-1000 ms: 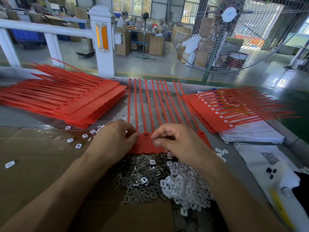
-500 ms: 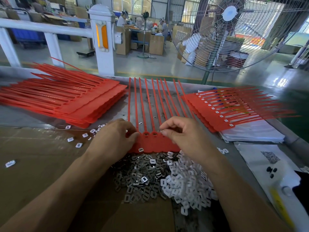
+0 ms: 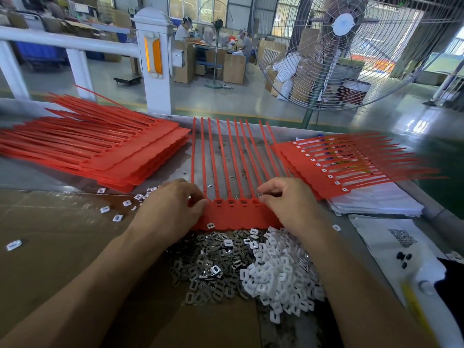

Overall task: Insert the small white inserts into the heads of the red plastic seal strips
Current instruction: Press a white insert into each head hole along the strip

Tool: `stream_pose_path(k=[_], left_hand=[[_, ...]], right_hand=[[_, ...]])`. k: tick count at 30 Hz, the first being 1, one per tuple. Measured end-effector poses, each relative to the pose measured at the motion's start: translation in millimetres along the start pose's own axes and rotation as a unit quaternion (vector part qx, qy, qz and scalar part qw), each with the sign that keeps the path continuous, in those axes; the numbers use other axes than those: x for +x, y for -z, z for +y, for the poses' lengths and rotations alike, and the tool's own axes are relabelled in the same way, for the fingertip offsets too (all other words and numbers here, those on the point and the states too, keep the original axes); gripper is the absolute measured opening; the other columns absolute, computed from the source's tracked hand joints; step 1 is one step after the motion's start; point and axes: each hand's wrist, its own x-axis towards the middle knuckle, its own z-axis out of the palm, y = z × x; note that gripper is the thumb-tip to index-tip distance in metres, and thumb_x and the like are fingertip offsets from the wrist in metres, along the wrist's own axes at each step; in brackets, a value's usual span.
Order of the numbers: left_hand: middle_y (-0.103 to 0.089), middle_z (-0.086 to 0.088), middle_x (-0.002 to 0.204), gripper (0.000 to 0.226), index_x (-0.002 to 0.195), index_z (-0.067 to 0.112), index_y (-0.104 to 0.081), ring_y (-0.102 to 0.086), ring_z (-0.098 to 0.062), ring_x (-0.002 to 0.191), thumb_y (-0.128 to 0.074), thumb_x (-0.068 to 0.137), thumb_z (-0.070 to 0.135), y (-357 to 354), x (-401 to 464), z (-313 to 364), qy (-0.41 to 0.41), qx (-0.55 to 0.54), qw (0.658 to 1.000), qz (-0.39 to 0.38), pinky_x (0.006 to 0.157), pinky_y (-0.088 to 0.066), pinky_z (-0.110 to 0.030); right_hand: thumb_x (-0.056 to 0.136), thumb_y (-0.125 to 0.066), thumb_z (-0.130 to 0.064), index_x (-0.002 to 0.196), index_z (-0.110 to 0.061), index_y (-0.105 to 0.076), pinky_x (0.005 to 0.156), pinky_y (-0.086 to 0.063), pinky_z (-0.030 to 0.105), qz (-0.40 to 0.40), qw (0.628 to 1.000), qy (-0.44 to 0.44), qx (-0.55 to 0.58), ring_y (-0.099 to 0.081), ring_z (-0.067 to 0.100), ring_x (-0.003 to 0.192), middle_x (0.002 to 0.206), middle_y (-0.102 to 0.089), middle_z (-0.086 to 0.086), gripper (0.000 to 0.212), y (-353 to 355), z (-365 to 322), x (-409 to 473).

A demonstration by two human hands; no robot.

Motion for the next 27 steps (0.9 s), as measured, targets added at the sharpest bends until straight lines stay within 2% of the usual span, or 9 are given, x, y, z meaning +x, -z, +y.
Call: stream_pose_path(k=[4,8,12,16,19,21,23,27], left_hand=[[-0.061,0.015,0.104,0.019,0.101,0.033,-0.073,-0.057,-0.009,0.099,-0.063,0.093,0.046,0.5,0.4,-0.7,0.0,0.002,1.0,-0.001,0.09,-0.05,-0.034],[-0.061,0.016,0.104,0.019,0.1,0.033,-0.073,-0.057,-0.008,0.098,-0.063,0.093,0.047,0.6,0.6,-0.8,0.0,0.001,1.0,-0.001,0.089,-0.05,-0.034],[-0.061,0.015,0.104,0.019,0.1,0.032,-0.073,-0.057,-0.008,0.098,-0.063,0.092,0.047,0.6,0.3,-1.5,-0.001,-0.004,1.0,-0.002,0.09,-0.051,-0.035],[-0.061,0.015,0.105,0.02,0.101,0.032,-0.073,-0.057,-0.007,0.096,-0.063,0.093,0.047,0.1,0.9,-1.4,-0.003,-0.002,1.0,-0.002,0.088,-0.051,-0.033],[-0.061,0.015,0.104,0.02,0.101,0.032,-0.073,-0.057,-0.007,0.096,-0.063,0.092,0.047,-0.3,1.0,-1.9,-0.004,-0.002,1.0,0.0,0.088,-0.051,-0.033],[-0.061,0.016,0.103,0.02,0.101,0.032,-0.073,-0.057,-0.007,0.096,-0.063,0.092,0.047,-0.3,1.0,-2.5,-0.004,-0.002,1.0,0.001,0.087,-0.05,-0.032],[-0.061,0.016,0.104,0.019,0.101,0.033,-0.073,-0.057,-0.007,0.097,-0.063,0.092,0.047,-0.7,1.1,-2.8,-0.004,-0.004,1.0,0.001,0.088,-0.05,-0.032],[-0.061,0.016,0.103,0.019,0.1,0.033,-0.074,-0.057,-0.008,0.096,-0.064,0.092,0.047,-1.9,1.5,-3.0,-0.002,-0.002,1.0,0.004,0.087,-0.05,-0.033]], right_hand=[[0.095,-0.073,-0.019,0.102,-0.03,-0.078,0.063,-0.034,-0.009,-0.024,0.999,0.025,-0.027,-0.046,-0.037,0.078,0.083,-0.056,-0.033,0.014,-1.0,0.8,-1.4],[0.096,-0.072,-0.022,0.106,-0.029,-0.079,0.067,-0.037,-0.006,-0.036,0.997,0.039,-0.052,-0.054,-0.023,0.082,0.094,-0.067,-0.025,0.014,-0.7,-1.4,-1.8],[0.097,-0.071,-0.021,0.106,-0.029,-0.08,0.069,-0.036,-0.006,-0.045,0.995,0.055,-0.07,-0.051,-0.026,0.08,0.087,-0.06,-0.029,0.015,-2.0,-2.0,-1.5],[0.097,-0.071,-0.021,0.112,-0.03,-0.08,0.065,-0.034,0.0,-0.046,0.994,0.05,-0.086,-0.05,-0.02,0.079,0.086,-0.055,-0.031,0.019,-4.4,-2.2,-0.1],[0.098,-0.07,-0.018,0.116,-0.028,-0.079,0.071,-0.032,-0.001,-0.05,0.995,0.041,-0.073,-0.053,-0.014,0.084,0.105,-0.069,-0.021,0.023,-5.5,-1.0,0.2],[0.098,-0.07,-0.017,0.12,-0.028,-0.077,0.073,-0.032,-0.001,-0.044,0.998,0.029,-0.046,-0.055,-0.01,0.094,0.12,-0.072,-0.013,0.026,-4.9,0.2,-0.5],[0.098,-0.069,-0.016,0.121,-0.027,-0.076,0.074,-0.033,0.0,-0.031,0.999,0.016,-0.025,-0.058,-0.007,0.099,0.122,-0.072,-0.012,0.026,-2.4,2.3,-2.1],[0.099,-0.067,-0.014,0.108,-0.027,-0.08,0.074,-0.038,0.004,-0.031,0.998,0.017,-0.042,-0.057,-0.012,0.085,0.114,-0.074,-0.012,0.021,1.5,3.1,-4.9]])
